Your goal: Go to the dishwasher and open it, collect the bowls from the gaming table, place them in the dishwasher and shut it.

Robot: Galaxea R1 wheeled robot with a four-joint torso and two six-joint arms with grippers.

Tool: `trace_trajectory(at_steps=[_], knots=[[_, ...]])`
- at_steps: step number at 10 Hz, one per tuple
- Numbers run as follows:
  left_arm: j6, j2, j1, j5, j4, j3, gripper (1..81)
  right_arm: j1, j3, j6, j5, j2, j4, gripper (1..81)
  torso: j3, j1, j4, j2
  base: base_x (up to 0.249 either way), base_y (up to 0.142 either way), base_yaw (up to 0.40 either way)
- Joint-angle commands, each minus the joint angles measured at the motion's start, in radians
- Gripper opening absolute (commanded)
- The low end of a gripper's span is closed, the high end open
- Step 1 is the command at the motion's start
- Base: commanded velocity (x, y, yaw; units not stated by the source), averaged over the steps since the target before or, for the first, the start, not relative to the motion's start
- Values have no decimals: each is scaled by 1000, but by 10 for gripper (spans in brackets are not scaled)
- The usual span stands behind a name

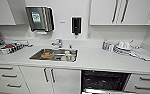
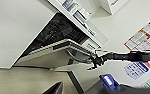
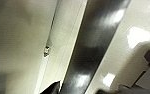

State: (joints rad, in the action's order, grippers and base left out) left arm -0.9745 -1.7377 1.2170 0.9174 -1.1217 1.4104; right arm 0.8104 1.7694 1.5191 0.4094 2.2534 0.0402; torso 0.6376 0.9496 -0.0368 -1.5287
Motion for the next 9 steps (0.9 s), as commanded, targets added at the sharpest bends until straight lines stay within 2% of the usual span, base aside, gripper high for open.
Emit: trace_trajectory(at_steps=[1, 5, 7, 9], knots=[[-4, 58, -66, 12, -6, -7, 811, -55, -19, -14, 100, -30, -22, 811, 0, 0, 0, 0, -92, 0, 0], [-4, 56, -66, 11, -10, -7, 811, -41, -12, -17, 100, -25, -19, 811, 0, 0, 0, 0, -93, 0, 0], [-20, 50, -66, 11, -32, -2, 811, -21, 28, -19, 97, -4, -19, 811, 0, 0, 0, 0, -106, 0, 0], [-27, 38, -66, 11, -35, 10, 811, 10, 85, -22, 73, 33, -19, 811, 0, 0, 0, 0, -107, 0, 0]])
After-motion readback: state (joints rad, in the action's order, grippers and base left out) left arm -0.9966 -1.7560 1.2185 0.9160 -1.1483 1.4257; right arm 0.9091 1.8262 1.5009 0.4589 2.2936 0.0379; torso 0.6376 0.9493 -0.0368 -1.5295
